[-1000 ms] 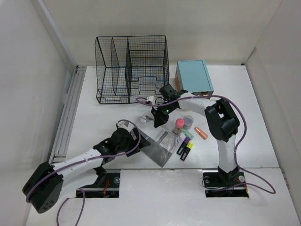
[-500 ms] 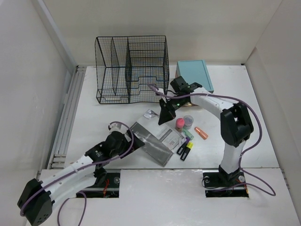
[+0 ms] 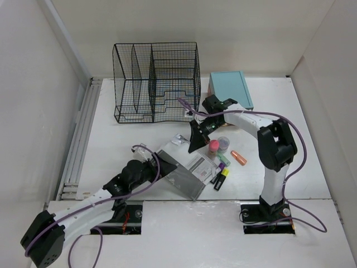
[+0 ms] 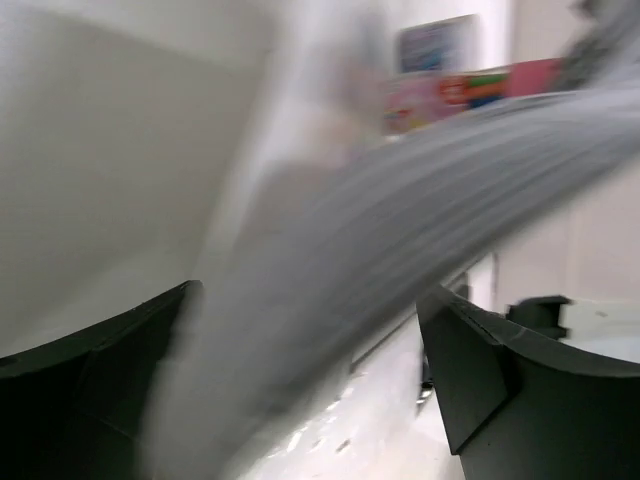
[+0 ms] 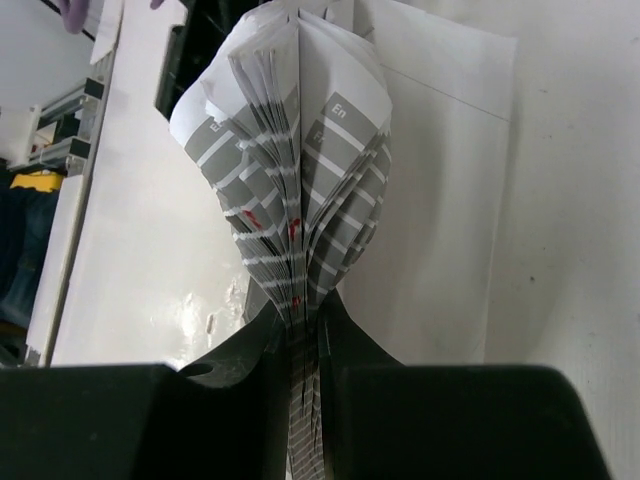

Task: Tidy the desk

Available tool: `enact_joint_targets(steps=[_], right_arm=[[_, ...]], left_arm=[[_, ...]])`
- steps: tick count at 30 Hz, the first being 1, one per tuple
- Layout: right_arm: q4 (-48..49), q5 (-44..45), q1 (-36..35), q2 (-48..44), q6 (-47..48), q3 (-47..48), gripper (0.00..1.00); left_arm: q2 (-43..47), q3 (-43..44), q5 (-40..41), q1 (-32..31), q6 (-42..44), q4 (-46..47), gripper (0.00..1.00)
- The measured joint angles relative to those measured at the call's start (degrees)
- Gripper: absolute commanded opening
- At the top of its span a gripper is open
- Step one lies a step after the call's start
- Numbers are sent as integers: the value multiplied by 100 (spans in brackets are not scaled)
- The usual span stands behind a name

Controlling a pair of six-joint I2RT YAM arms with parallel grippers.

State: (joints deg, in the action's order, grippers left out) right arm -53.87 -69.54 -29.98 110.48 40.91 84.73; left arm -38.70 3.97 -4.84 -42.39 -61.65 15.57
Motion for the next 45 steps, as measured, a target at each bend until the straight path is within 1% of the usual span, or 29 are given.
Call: enact_joint_targets(steps=[3,7,9,11,12,16,19,20,22,23,26,27,28,29,31,32,34,36,38,39,40,45], right_arm=[[-101,-133,4,61,168,2,0],[-256,-260,11,63,354,33,0],[-354,-326,57,63,455,46,0],[-463,-382,90,63,575,52,0],[-518,-404,101,63,625,55,0],[-831,-459,120,63,911,63,0],[-1067,-509,168,63,1139,79,0],[-1147,-529,184,63,1207,92,0],[-1307,-546,210,63,1338,116,0],[-1375,-551,219,63,1397,129,0],[-1572,-560,227,66,1552,170,0],[-1641,-564,227,66,1598,190,4],[-1696,-564,227,66,1644,205,28],[-1759,-575,227,66,1703,225,41],[-1816,-629,219,66,1832,254,59],[-1832,-656,212,66,1888,269,75],[-1937,-702,175,66,2039,326,88],[-2006,-767,153,66,2208,411,100],[-2076,-822,155,50,2341,466,100],[-2120,-835,168,42,2398,474,100],[-2140,-837,186,17,2433,479,100],[-2223,-811,450,-223,2557,490,100]], left_arm=[[114,-68,-122,2,13,555,83],[393,-70,-232,0,52,1147,73],[433,-76,-258,2,79,1187,64],[431,-105,-273,2,103,1239,58],[415,-122,-282,7,107,1274,50],[256,-164,-297,11,125,1394,37],[72,-175,-356,13,127,1574,28],[28,-175,-385,13,129,1624,17],[-39,-190,-431,17,149,1727,5],[-68,-214,-476,17,155,1843,0],[-94,-240,-573,20,181,1985,0],[-94,-247,-599,24,190,2017,0],[-85,-247,-614,28,212,2028,0],[-61,-247,-632,28,234,2031,0],[63,-216,-728,26,332,1921,0],[170,-125,-793,22,413,1731,0],[428,140,-901,0,634,1309,0],[710,581,-933,-24,929,678,0],[984,1049,-881,-26,1191,109,0],[1156,1436,-826,-26,1368,-262,0],[1220,1593,-804,-26,1443,-363,0],[1497,3067,-420,-26,2103,-1449,0]])
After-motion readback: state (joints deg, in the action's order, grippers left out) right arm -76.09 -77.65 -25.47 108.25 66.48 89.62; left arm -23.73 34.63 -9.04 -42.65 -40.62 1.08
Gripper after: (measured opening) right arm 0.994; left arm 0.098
